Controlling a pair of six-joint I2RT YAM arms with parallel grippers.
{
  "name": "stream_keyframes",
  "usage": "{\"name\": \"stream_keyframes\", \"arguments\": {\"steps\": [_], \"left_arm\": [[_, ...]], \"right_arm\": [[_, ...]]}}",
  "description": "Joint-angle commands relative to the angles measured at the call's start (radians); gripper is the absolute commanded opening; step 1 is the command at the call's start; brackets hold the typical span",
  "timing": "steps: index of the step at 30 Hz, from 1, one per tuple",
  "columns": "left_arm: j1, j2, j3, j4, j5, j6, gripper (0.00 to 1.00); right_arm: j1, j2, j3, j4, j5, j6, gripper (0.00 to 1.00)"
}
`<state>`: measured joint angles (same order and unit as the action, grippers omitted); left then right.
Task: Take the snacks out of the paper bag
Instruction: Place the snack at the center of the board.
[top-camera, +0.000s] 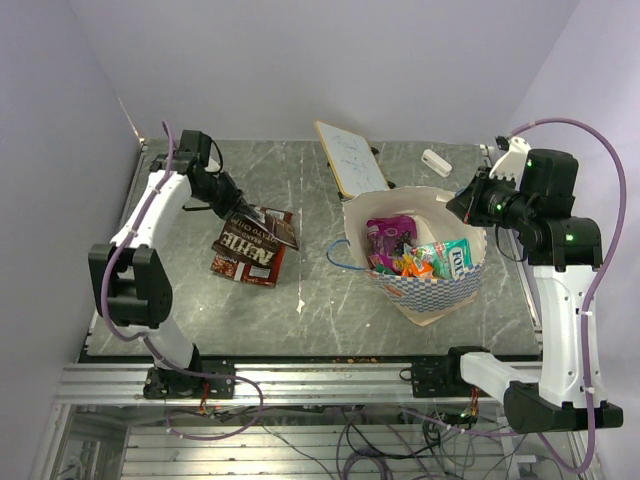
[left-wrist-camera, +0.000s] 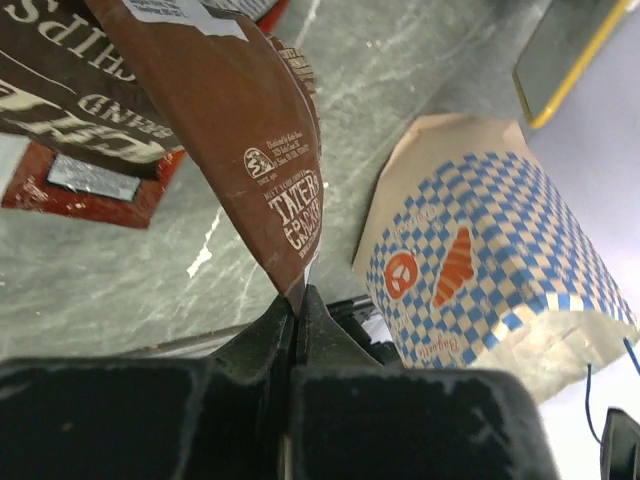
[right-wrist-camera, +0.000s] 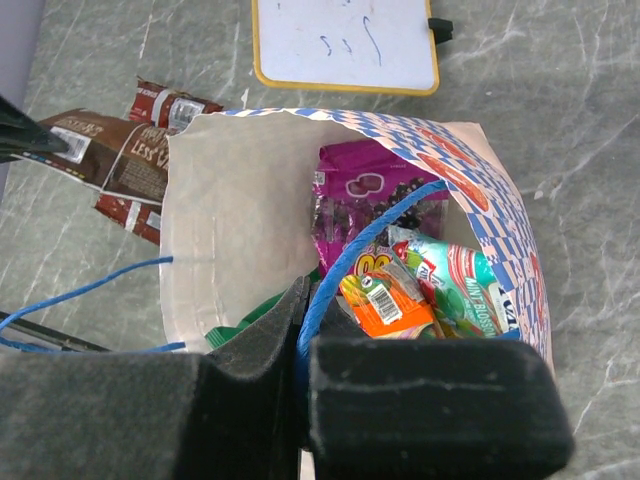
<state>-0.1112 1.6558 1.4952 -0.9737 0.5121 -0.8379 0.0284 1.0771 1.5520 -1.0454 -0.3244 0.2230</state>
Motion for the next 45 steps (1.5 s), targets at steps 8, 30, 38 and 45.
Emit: {"name": "stream_keyframes", "arguments": {"steps": [8,30,38,45], "left_arm": [[0.044,0.159,0.087,0.224,-0.002,-0.016,0.32],[0.054,-0.090,-0.192,0.489,-0.053,-0.021,0.99],[0.011,-0.099,-0.262,0.183,-0.279,-0.092,0.41],[-0.020,-0.318,-0.666,0.599,-0.266,-0.587,0.56]], "right_arm": [[0.007,0.005,0.021,0.011,0.029,-0.018,0.00],[0.016,0.042,0.016,0.051,-0.046,-0.003,0.00],[0.016,0.021,0.021,0.036,-0.015,-0.010,0.00],[0.016,0.021,0.030,0.036,-0.018,-0.009,0.00]]}}
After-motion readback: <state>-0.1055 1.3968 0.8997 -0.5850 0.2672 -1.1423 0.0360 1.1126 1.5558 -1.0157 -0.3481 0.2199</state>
